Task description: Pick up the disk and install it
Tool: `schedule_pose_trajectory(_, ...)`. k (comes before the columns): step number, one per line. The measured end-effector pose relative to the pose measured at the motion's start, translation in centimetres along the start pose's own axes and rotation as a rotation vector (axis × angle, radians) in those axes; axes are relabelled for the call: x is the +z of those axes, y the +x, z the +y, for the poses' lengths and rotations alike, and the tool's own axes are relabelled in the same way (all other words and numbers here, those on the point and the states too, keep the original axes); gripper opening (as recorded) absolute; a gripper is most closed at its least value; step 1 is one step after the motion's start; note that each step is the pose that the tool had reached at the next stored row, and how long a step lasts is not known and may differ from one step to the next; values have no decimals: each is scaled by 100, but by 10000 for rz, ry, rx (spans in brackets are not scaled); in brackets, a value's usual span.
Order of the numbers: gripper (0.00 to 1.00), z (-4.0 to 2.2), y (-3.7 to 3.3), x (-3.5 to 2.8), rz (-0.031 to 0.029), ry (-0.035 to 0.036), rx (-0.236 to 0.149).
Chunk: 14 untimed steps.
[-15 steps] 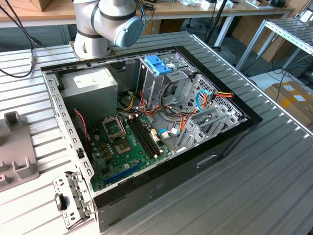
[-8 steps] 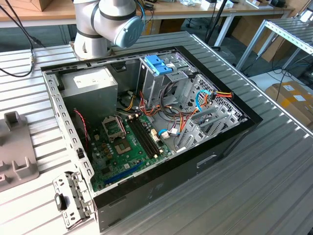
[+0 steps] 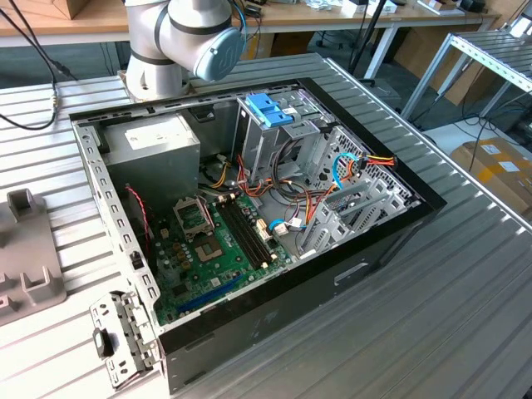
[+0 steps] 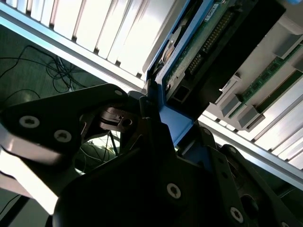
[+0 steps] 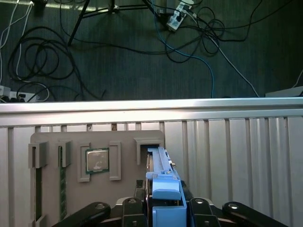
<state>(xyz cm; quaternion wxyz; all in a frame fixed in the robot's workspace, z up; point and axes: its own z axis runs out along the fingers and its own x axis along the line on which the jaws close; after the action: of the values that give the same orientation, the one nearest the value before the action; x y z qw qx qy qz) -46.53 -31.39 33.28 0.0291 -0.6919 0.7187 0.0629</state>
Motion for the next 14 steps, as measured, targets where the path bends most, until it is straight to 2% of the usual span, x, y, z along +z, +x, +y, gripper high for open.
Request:
schedule_pose_trajectory(6, 37, 2, -5, -36, -43, -2, -2)
schedule_pose_trajectory(14, 37, 3, -8, -66, -47, -2, -3)
